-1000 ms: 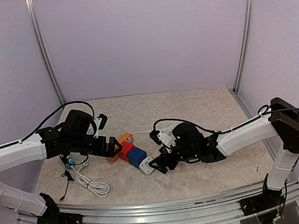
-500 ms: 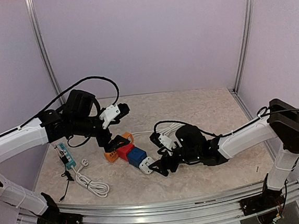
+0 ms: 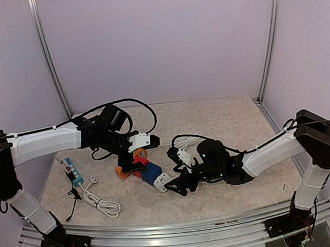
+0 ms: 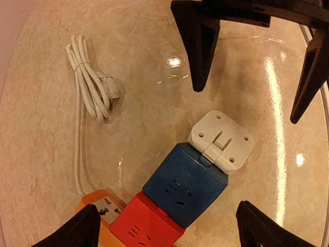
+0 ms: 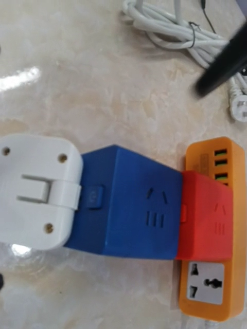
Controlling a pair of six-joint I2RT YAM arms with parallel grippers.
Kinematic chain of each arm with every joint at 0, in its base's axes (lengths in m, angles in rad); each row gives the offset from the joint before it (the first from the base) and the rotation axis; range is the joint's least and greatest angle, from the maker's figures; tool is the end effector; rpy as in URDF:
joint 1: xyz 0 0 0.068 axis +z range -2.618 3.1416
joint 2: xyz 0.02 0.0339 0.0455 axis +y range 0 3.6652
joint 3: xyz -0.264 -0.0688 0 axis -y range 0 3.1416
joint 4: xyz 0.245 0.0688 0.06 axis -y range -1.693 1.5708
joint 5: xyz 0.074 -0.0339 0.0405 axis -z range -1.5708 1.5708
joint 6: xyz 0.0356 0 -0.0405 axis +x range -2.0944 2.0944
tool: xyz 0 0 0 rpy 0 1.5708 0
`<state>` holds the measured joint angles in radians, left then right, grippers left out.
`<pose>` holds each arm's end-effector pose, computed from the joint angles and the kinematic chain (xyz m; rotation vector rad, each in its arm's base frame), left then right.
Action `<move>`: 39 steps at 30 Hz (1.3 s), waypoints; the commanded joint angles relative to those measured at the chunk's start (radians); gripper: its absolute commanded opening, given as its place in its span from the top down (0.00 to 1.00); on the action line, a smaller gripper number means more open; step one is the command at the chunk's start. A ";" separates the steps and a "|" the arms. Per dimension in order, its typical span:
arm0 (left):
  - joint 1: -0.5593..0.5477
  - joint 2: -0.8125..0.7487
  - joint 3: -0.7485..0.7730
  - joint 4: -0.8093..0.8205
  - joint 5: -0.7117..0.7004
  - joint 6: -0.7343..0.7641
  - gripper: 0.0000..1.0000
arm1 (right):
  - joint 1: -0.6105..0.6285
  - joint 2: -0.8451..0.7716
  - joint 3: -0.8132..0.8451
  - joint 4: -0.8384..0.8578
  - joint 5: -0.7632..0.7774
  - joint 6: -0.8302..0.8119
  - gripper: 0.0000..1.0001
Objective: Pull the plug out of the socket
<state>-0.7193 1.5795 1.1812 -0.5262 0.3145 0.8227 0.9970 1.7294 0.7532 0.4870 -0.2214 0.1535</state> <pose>0.2458 -0.2299 0.2517 1.8083 1.6736 -0.3470 0.1805 0.2937 0.1538 -1.0242 1.9277 0.9147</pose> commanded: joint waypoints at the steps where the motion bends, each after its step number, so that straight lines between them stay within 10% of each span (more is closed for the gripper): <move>1: -0.008 0.059 0.026 -0.054 -0.034 0.106 0.11 | -0.018 0.011 -0.025 0.043 -0.034 0.007 0.10; 39: -0.108 0.330 0.159 -0.098 -0.226 0.342 0.15 | -0.148 -0.063 -0.250 0.352 -0.209 0.172 0.09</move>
<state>-0.8146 1.8744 1.3090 -0.6006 0.1059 1.1389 0.8795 1.7084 0.5533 0.7799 -0.3950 0.2855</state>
